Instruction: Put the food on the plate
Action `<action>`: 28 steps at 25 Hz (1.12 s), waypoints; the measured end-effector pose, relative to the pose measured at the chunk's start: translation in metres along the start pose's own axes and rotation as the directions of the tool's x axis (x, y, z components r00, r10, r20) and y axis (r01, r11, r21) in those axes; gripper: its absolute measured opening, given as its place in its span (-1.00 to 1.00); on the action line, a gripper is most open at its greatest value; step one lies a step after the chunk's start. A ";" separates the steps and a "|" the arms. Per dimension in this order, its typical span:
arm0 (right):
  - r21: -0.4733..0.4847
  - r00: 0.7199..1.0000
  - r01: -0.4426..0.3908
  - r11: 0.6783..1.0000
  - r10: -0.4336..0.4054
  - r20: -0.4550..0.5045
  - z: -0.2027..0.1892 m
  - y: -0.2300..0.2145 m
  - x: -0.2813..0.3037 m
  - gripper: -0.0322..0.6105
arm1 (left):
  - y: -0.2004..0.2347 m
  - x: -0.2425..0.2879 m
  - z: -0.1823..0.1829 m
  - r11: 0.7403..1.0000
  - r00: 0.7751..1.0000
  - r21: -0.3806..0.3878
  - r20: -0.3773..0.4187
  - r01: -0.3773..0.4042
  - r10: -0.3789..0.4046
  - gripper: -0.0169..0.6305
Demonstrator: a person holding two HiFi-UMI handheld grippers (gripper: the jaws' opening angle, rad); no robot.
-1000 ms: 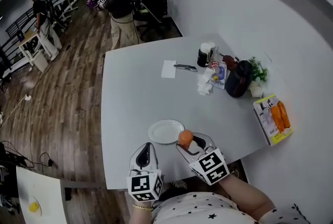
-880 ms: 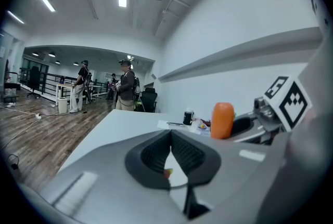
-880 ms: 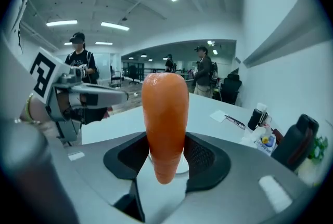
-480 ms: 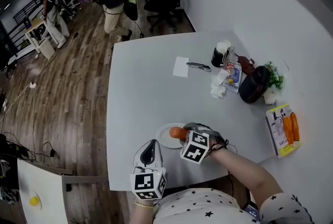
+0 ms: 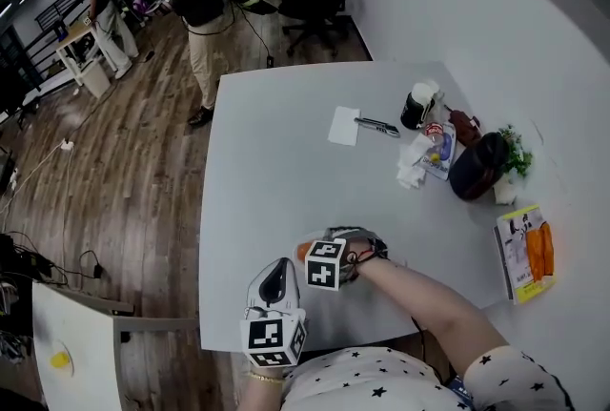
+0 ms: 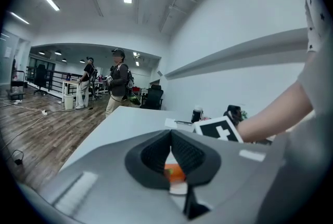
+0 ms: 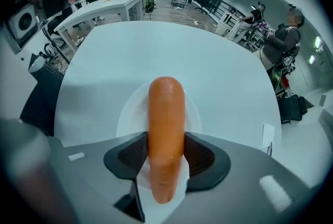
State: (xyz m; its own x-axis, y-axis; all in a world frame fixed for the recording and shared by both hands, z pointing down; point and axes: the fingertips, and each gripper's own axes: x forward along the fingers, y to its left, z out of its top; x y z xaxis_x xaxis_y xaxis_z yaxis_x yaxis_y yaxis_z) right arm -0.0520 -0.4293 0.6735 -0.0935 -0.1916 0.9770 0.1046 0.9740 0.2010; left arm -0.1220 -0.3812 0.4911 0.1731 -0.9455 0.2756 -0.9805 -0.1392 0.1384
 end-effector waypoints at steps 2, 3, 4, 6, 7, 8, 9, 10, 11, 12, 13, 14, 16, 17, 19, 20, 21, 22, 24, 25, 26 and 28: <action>-0.004 1.000 -0.022 1.000 0.022 -0.002 0.003 0.000 0.003 -0.24 | 0.001 -0.001 0.001 1.000 1.000 -0.002 0.004 -0.005 0.005 -0.93; -0.002 0.999 -0.032 0.999 0.032 0.000 0.004 -0.001 0.003 -0.24 | 0.002 -0.001 0.001 1.000 1.000 -0.004 0.006 -0.009 0.009 -0.93; 0.002 0.999 -0.042 0.999 0.042 0.003 0.005 -0.001 0.003 -0.24 | 0.003 -0.001 0.001 1.000 1.000 -0.005 0.007 -0.012 0.012 -0.92; 0.008 0.998 -0.063 0.998 0.063 0.012 0.005 -0.001 0.003 -0.24 | 0.004 -0.001 0.000 1.000 1.000 -0.007 0.004 -0.018 0.018 -0.93; 0.012 0.997 -0.073 0.997 0.073 0.019 0.005 -0.001 0.004 -0.23 | 0.004 -0.001 -0.001 1.000 1.000 -0.008 0.002 -0.019 0.019 -0.92; 0.016 0.997 -0.079 0.997 0.078 0.028 0.005 -0.001 0.004 -0.23 | 0.004 -0.001 -0.001 1.000 1.000 -0.008 0.001 -0.019 0.019 -0.92; 0.018 0.996 -0.079 0.997 0.078 0.040 0.005 -0.001 0.003 -0.23 | 0.004 0.000 -0.002 1.000 1.000 -0.007 -0.001 -0.018 0.018 -0.92; 0.016 0.996 -0.072 0.997 0.071 0.054 0.005 -0.001 0.002 -0.23 | 0.004 0.000 -0.002 1.000 1.000 -0.005 -0.002 -0.016 0.016 -0.93; 0.014 0.996 -0.059 0.998 0.058 0.071 0.006 -0.002 0.001 -0.23 | 0.003 0.000 -0.002 1.000 1.000 -0.003 -0.004 -0.013 0.013 -0.92; 0.014 0.995 -0.042 0.999 0.040 0.093 0.006 -0.003 -0.001 -0.22 | 0.003 0.001 -0.002 1.000 1.000 -0.001 -0.006 -0.011 0.011 -0.93; 0.023 0.992 -0.026 0.999 0.023 0.122 0.007 -0.002 -0.004 -0.12 | 0.002 0.001 -0.002 1.000 1.000 -0.001 -0.008 -0.008 0.008 -0.92; 0.043 0.987 -0.014 0.999 0.007 0.163 0.008 -0.002 -0.009 0.00 | 0.002 0.001 -0.002 1.000 1.000 0.000 -0.009 -0.005 0.005 -0.93; 0.126 0.961 0.004 0.992 -0.038 0.273 0.010 -0.001 -0.024 0.00 | -0.001 0.002 -0.001 1.000 1.000 0.002 -0.010 0.002 -0.002 -0.93; 0.184 0.940 0.009 0.983 -0.071 0.334 0.010 0.000 -0.034 0.00 | -0.002 0.002 -0.001 1.000 1.000 0.005 -0.010 0.006 -0.006 -0.92; 0.321 0.877 -0.006 0.947 -0.150 0.457 0.009 0.001 -0.059 -0.02 | -0.005 0.002 -0.002 1.000 1.000 0.010 -0.011 0.014 -0.014 -0.92; 0.393 0.836 -0.036 0.919 -0.188 0.515 0.008 0.002 -0.072 -0.07 | -0.007 0.002 -0.001 1.000 1.000 0.011 -0.011 0.019 -0.019 -0.92; 0.460 0.793 -0.078 0.884 -0.225 0.566 0.007 0.005 -0.085 -0.14 | -0.009 0.002 -0.001 1.000 1.000 0.013 -0.011 0.024 -0.024 -0.92; 0.521 0.751 -0.123 0.845 -0.264 0.606 0.005 0.007 -0.097 -0.29 | -0.011 0.002 -0.001 0.999 0.999 0.015 -0.011 0.031 -0.030 -0.92; 0.616 0.679 -0.191 0.764 -0.350 0.645 -0.001 0.011 -0.119 -0.47 | -0.017 0.003 -0.002 0.999 0.999 0.021 -0.013 0.046 -0.045 -0.93; 0.651 0.652 -0.204 0.731 -0.395 0.647 -0.005 0.012 -0.127 -0.54 | -0.020 0.003 -0.003 0.998 0.999 0.024 -0.014 0.053 -0.053 -0.93; 0.682 0.631 -0.207 0.701 -0.437 0.641 -0.008 0.014 -0.135 -0.62 | -0.023 0.003 -0.004 0.998 0.998 0.027 -0.014 0.060 -0.059 -0.92; 0.731 0.599 -0.206 0.651 -0.506 0.620 -0.015 0.016 -0.147 -0.78 | -0.027 0.003 -0.005 0.997 0.997 0.032 -0.015 0.071 -0.070 -0.93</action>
State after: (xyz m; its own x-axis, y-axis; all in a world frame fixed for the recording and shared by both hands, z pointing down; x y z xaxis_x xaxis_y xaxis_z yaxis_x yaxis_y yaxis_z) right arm -0.0217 -0.3870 0.5343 -0.7229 -0.5331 0.4396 -0.6363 0.7617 -0.1227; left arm -0.0945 -0.3792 0.4927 0.2429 -0.9288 0.2798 -0.9683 -0.2150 0.1268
